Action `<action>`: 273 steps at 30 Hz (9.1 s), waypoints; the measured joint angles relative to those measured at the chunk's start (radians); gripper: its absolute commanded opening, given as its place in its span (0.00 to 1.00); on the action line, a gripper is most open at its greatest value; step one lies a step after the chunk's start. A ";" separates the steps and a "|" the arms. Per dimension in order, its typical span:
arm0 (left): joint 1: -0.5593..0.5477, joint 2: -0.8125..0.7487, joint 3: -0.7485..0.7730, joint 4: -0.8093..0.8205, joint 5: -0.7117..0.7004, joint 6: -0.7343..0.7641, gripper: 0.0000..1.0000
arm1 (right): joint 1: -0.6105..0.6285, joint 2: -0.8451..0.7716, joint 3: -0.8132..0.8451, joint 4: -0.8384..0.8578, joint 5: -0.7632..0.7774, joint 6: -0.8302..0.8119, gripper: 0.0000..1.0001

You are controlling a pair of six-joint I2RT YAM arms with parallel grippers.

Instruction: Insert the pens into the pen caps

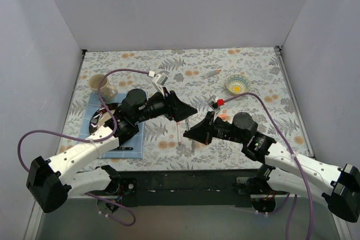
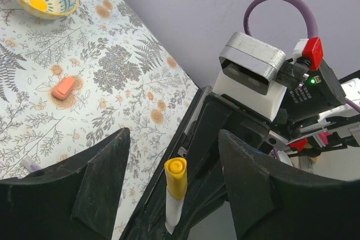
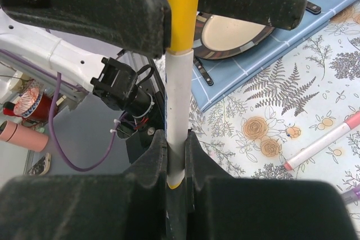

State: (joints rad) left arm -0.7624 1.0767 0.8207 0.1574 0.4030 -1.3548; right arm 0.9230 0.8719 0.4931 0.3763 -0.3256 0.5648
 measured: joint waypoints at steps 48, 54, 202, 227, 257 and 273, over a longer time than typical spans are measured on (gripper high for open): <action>0.017 0.067 -0.289 0.711 -0.138 -0.235 0.00 | -0.203 0.153 0.261 -0.302 -0.295 -0.077 0.01; 0.009 0.092 -0.273 0.719 -0.164 -0.236 0.00 | -0.222 0.177 0.343 -0.439 -0.295 -0.164 0.01; 0.072 1.404 1.042 -0.068 -0.348 0.710 0.00 | -0.284 -0.386 0.121 -0.668 0.112 -0.104 0.78; 0.064 0.682 0.042 0.162 -0.252 0.358 0.00 | -0.335 0.293 0.211 -0.436 0.540 0.253 0.71; 0.005 0.458 -0.102 0.273 -0.157 0.264 0.30 | -0.363 0.560 0.149 0.088 0.245 0.363 0.01; 0.011 0.163 -0.081 0.243 0.189 0.109 0.52 | -0.373 0.264 -0.076 0.719 -0.224 0.282 0.01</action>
State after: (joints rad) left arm -0.7517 1.2396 0.7399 0.4004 0.5922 -1.2461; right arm 0.5499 1.1355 0.4171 1.0954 -0.5499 0.8463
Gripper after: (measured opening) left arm 0.524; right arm 0.200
